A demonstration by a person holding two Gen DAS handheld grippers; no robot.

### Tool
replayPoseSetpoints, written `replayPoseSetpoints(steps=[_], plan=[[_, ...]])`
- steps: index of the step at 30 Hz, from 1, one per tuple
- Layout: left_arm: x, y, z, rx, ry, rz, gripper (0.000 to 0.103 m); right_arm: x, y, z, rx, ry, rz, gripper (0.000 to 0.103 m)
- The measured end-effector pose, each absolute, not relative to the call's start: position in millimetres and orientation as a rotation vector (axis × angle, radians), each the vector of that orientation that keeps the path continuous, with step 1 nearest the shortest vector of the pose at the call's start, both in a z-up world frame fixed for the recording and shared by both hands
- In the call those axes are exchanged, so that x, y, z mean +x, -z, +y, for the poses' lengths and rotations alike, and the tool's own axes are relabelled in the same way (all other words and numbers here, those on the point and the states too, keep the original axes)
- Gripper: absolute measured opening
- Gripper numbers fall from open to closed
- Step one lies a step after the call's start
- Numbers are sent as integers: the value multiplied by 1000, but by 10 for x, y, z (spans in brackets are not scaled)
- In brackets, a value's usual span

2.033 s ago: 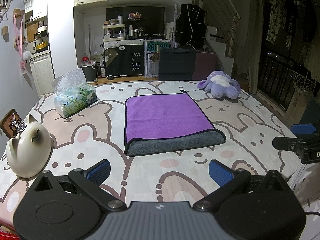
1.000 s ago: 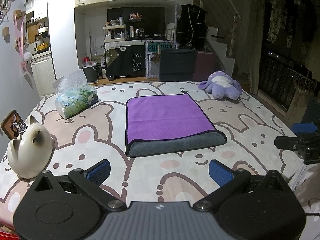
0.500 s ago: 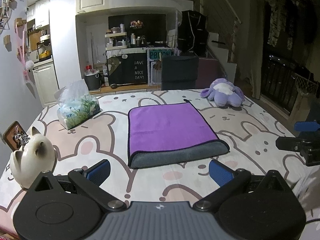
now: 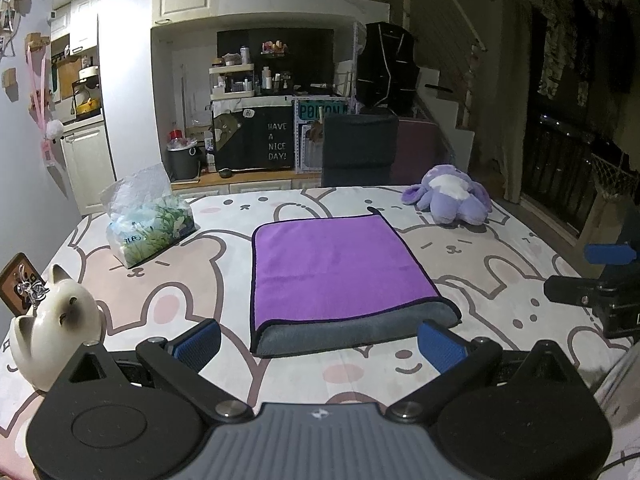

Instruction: Fold towel

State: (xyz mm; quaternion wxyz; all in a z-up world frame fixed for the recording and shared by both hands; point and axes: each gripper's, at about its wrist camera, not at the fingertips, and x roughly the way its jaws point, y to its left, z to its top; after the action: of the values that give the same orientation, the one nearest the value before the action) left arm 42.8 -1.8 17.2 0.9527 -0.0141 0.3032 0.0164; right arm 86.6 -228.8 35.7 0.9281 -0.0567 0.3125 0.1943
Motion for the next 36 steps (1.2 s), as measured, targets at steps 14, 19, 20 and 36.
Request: replayPoseSetpoints(steps=[14, 19, 20, 36], plan=[[760, -245, 120, -41, -16, 604, 103, 1103, -420, -2251, -147, -390, 618, 102], [944, -250, 189, -42, -26, 606, 103, 1238, -406, -2249, -155, -386, 625, 103], [994, -246, 217, -44, -31, 609, 103, 1265, -399, -2244, -158, -384, 627, 103], [1532, 89, 486, -82, -12, 733, 103, 1709, -155, -2178, -176, -414, 712, 103]])
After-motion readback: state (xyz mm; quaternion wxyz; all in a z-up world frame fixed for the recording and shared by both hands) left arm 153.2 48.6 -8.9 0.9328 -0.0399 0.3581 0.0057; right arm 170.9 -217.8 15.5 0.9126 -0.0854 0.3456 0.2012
